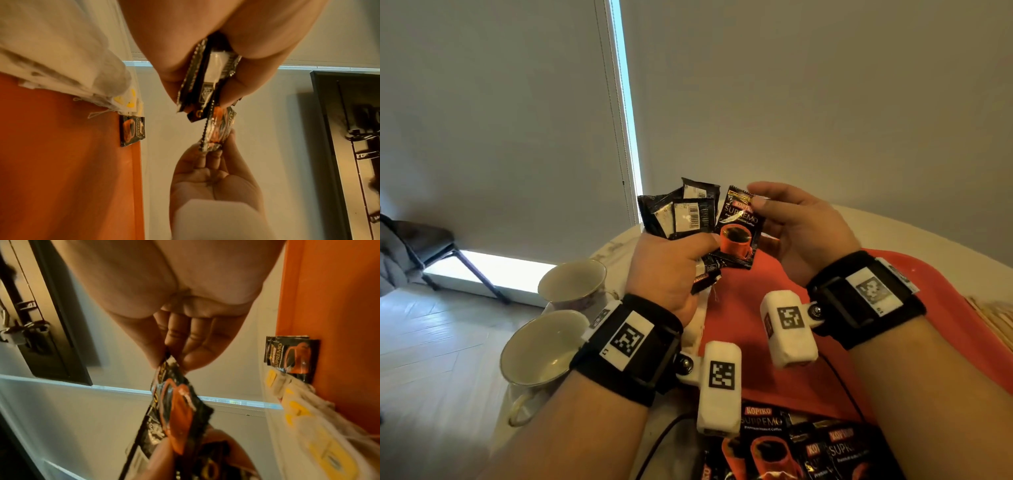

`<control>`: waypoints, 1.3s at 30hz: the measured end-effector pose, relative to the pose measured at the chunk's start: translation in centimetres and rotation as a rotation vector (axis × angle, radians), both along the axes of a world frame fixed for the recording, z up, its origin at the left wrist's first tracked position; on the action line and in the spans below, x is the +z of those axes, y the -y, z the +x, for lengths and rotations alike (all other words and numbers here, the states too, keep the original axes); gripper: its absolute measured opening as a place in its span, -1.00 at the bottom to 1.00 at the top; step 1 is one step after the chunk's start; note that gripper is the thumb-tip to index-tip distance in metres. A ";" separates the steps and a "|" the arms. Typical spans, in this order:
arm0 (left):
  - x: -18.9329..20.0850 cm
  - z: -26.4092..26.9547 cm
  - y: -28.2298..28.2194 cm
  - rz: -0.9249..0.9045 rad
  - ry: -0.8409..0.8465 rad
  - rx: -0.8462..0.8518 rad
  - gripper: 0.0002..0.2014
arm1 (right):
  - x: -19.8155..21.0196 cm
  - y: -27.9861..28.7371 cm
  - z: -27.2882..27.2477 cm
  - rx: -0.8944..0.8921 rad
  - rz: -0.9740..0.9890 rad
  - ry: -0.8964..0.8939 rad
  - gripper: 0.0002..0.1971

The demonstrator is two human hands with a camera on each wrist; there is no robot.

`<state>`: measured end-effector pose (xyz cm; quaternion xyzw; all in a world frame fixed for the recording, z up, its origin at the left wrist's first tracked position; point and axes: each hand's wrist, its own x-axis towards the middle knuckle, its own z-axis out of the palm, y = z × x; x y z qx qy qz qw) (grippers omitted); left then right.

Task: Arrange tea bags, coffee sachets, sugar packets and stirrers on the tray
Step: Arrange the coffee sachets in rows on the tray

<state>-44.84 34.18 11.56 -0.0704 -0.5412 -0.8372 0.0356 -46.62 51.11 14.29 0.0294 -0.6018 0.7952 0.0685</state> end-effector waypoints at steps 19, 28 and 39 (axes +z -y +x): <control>0.4 -0.9 0.8 0.107 0.225 0.137 -0.92 | -2.7 -1.7 -1.5 -0.220 0.066 0.386 -0.84; 0.6 -1.0 0.9 0.117 0.252 0.119 -0.75 | -3.8 -1.2 -2.9 -0.184 0.477 0.539 -0.93; 0.3 -1.2 0.8 0.135 0.264 0.120 -0.79 | -3.6 -0.2 -4.0 -0.166 0.583 0.618 -0.89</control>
